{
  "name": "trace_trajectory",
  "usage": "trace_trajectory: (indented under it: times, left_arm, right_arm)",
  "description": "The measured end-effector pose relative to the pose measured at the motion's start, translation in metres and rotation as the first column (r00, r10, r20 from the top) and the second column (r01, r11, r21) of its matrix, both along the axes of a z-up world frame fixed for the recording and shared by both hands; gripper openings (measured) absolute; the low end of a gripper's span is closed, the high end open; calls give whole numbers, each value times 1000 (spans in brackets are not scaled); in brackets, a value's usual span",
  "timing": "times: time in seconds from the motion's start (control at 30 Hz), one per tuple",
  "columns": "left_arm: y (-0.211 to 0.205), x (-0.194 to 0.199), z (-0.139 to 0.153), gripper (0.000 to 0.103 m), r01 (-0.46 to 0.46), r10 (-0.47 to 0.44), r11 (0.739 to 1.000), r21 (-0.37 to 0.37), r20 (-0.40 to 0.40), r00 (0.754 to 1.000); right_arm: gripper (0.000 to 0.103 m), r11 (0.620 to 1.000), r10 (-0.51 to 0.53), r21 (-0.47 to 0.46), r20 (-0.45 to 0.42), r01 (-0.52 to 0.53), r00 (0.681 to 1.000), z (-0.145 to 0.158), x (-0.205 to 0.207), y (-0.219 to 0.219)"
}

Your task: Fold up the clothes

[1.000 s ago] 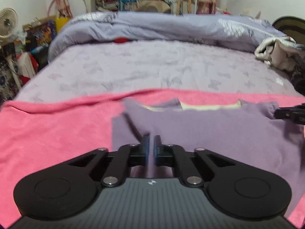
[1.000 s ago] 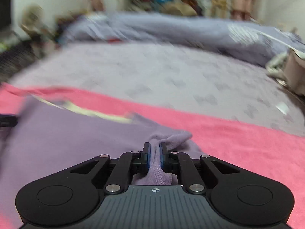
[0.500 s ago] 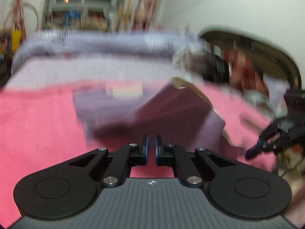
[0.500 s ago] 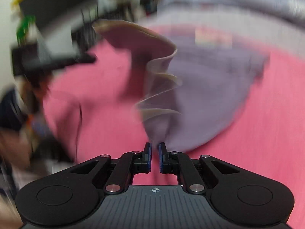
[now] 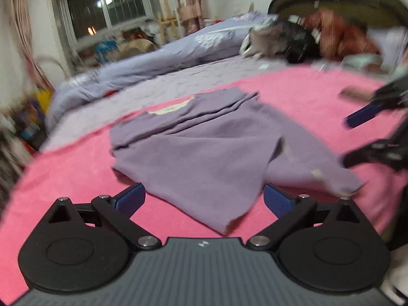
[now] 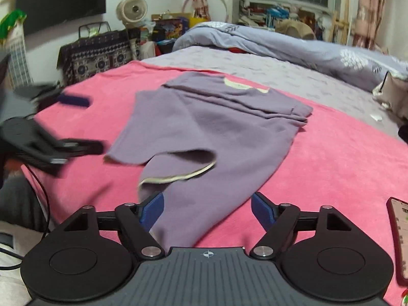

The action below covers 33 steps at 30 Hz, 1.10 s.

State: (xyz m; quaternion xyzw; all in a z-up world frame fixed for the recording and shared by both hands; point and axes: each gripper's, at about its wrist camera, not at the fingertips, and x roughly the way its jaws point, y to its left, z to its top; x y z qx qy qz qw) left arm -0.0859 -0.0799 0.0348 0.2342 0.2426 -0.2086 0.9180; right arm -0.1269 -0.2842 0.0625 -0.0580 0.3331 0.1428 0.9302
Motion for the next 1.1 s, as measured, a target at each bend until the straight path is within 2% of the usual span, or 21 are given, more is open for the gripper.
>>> trace_trajectory:
  times: [0.07,0.1,0.17,0.23,0.27,0.33,0.37,0.43,0.47,0.53,0.57,0.6,0.67,0.73,0.8,0.87,1.1]
  left_arm:
    - [-17,9,-21,101,-71,69,991,109,23,997]
    - [-21,13,-27,101,-107,104,986,127,27,994]
    - [-22,20,-29,100,-169,167,980,108,23,986]
    - [-20,27,-24,92,-250,248,962,106,33,968]
    - [-16,30,-22,89,-300,294,946,127,62,954]
    - [-8,41,-22,86,-418,397,887,195,138,907]
    - [-1,47,-23,84,-472,443,851,228,168,880]
    - [14,56,-20,83,-537,506,809,241,182,843]
    - [20,54,-15,81,-539,512,814,217,171,842]
    - [24,35,-1,84,-428,416,898,105,118,902]
    - [25,25,7,93,-359,354,932,42,95,931]
    - [20,15,9,101,-290,288,957,16,84,954]
    - [4,-1,9,102,-153,152,988,1,70,986]
    - [-17,-10,-1,102,-106,97,992,71,112,989]
    - [-34,-4,-17,102,-143,118,975,172,148,982]
    - [-43,4,-29,102,-183,145,953,242,164,976]
    - [-37,23,-31,103,-295,258,929,224,181,949]
  right_arm:
    - [78,1000,-16,0,15,16,1000,-9,-4,14]
    - [78,1000,-22,8,17,22,1000,-15,-6,18]
    - [78,999,-36,-4,27,36,999,-27,-5,26]
    - [78,996,-64,-62,53,68,997,-37,-3,35]
    - [78,987,-114,-108,71,121,991,-39,-1,35]
    - [77,960,-211,-163,104,226,972,-39,2,30]
    - [77,943,-265,-176,120,283,957,-38,3,23]
    - [77,898,-369,-197,154,394,917,-35,3,7]
    - [77,879,-402,-203,171,431,900,-33,2,-1]
    - [78,893,-394,-164,166,420,904,-28,-2,-13]
    - [79,909,-375,-129,160,395,913,-27,-6,-16]
    - [80,920,-358,-109,157,376,921,-28,-10,-16]
    - [85,938,-324,-81,146,338,935,-31,-16,-13]
    - [85,946,-301,-90,122,312,946,-37,-17,-5]
    - [85,950,-285,-105,104,295,953,-41,-21,2]
    - [85,954,-272,-105,101,282,957,-40,-32,8]
    - [88,961,-264,-62,92,270,960,-43,-34,10]
